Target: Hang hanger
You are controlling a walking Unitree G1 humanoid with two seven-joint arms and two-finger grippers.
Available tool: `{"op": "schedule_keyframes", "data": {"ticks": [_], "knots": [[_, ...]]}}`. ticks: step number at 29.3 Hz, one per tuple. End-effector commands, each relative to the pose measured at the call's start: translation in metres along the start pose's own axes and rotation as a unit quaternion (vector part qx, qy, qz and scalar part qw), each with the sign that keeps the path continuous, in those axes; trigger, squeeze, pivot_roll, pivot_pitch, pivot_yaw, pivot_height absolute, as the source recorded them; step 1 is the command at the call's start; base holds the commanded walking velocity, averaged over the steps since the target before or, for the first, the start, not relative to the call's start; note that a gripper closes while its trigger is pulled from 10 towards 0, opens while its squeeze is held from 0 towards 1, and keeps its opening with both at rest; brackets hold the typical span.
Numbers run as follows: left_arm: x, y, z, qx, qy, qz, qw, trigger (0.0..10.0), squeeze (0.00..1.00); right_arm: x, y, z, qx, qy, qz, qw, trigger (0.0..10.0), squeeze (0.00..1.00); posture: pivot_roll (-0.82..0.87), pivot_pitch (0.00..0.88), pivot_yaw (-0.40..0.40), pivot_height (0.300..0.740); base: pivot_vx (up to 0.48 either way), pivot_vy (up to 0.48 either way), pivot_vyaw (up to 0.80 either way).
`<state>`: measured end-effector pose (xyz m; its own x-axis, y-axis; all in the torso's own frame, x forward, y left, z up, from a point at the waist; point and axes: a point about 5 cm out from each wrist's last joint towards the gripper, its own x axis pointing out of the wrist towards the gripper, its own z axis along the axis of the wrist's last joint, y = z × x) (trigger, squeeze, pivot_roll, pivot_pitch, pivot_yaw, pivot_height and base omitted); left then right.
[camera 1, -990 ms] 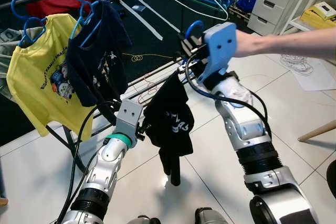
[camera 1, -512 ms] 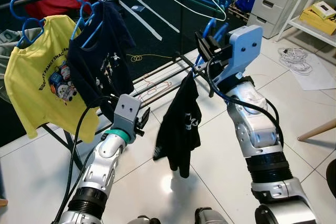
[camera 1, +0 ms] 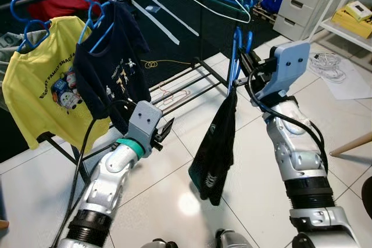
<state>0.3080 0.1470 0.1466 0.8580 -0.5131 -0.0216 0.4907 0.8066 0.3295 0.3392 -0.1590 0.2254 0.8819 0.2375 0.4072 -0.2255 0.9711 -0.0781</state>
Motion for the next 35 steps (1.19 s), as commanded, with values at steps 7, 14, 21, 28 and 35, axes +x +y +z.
{"op": "schedule_keyframes", "data": {"ticks": [7,14,21,28,35], "knots": [[-0.008,-0.003,0.007,0.013,0.020,-0.065,0.998,10.0,0.00,0.006,-0.019,0.009,0.012,-0.022,-0.065,0.998,10.0,0.00,-0.12,0.051,0.127,0.740,0.000,0.000,0.00],[0.000,-0.041,0.013,-0.013,0.015,-0.085,0.996,10.0,0.00,0.021,-0.034,0.013,0.085,-0.034,-0.171,0.981,10.0,0.00,-0.12,0.049,0.127,0.740,0.000,0.000,0.00],[-0.004,-0.044,0.015,-0.039,0.036,-0.115,0.992,10.0,0.00,0.031,-0.051,0.014,0.086,-0.033,-0.232,0.968,10.0,0.00,-0.11,0.047,0.123,0.740,0.000,0.000,0.00],[0.010,-0.054,0.009,-0.049,0.062,-0.105,0.991,10.0,0.00,0.051,-0.045,0.021,0.093,-0.036,-0.235,0.967,10.0,0.00,-0.11,0.045,0.112,0.740,0.000,0.000,0.00],[0.037,-0.079,-0.001,-0.039,0.083,-0.096,0.991,10.0,0.00,0.067,-0.013,0.011,0.103,0.009,-0.153,0.983,10.0,0.00,-0.13,0.055,0.092,0.740,0.000,0.000,0.00]]}}
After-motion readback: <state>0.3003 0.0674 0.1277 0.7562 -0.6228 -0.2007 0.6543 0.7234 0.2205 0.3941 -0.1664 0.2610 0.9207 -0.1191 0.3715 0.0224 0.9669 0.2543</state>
